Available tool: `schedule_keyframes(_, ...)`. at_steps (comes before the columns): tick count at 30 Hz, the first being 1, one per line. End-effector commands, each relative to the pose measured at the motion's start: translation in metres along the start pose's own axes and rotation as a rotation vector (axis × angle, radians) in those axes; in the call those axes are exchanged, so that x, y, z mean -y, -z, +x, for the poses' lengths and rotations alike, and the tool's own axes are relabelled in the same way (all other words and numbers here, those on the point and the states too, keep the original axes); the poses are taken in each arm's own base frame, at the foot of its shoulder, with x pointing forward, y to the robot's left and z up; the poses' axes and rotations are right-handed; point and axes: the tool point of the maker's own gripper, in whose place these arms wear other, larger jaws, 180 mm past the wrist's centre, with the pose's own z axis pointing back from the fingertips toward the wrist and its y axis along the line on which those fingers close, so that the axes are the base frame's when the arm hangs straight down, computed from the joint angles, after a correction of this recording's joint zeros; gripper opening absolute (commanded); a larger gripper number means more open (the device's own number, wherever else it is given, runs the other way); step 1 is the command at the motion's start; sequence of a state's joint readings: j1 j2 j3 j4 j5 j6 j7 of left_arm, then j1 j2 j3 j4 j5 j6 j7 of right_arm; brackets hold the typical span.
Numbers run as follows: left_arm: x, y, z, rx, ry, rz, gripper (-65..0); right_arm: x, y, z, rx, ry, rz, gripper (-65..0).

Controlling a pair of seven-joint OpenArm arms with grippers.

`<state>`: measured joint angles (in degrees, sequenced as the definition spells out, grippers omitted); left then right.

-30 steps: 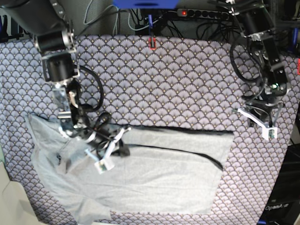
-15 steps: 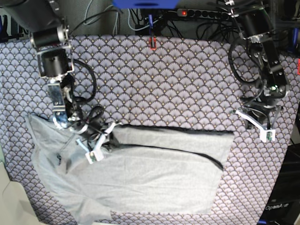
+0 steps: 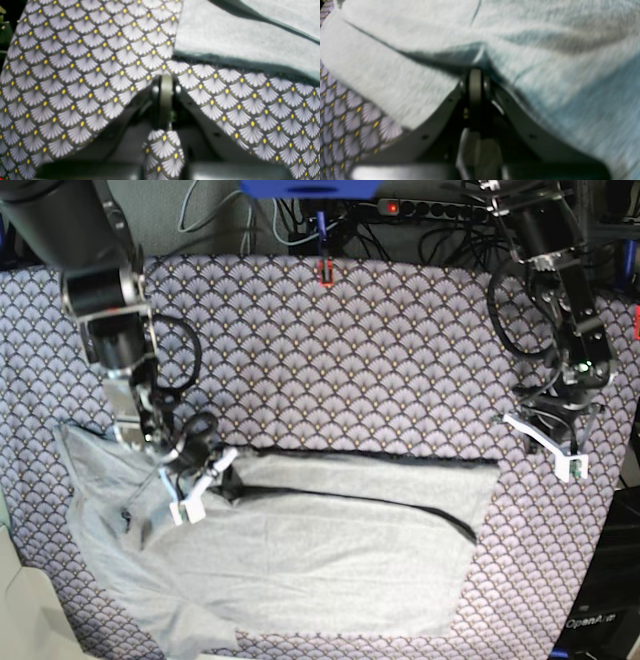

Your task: Fold the T-shirt properly

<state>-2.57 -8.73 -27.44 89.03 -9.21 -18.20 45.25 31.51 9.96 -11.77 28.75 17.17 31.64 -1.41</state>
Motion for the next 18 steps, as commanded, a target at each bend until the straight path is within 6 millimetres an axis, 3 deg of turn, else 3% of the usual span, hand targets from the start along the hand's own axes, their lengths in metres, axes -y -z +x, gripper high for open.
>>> schedule_keyframes(1,-0.002,-0.004,0.02,0.058,0.009,0.003,-65.0,0.003,0.005,0.03,0.051,-0.017,-0.007,-64.8)
schedule_keyframes(6,-0.004,-0.007,0.014,0.048,0.016,0.007,-65.0,0.014,0.016,0.084,0.135,-0.007,-0.03,-64.7)
schedule_keyframes(11,-0.002,-0.017,0.022,0.081,0.038,0.012,-65.0,0.0,0.023,0.152,0.194,-0.119,-0.001,-64.7)
schedule_keyframes(13,-0.001,-0.018,0.024,0.087,0.04,0.012,-65.0,-0.001,0.023,0.166,0.198,-0.138,-0.002,-64.7)
schedule_keyframes(16,-0.001,-0.019,0.025,0.088,0.04,0.012,-65.0,0.007,0.022,0.16,0.126,-0.139,-0.019,-65.0)
schedule_keyframes(18,0.0,-0.018,0.024,0.087,0.037,0.01,-65.0,0.011,0.022,0.132,0.076,-0.122,-0.021,-65.0)
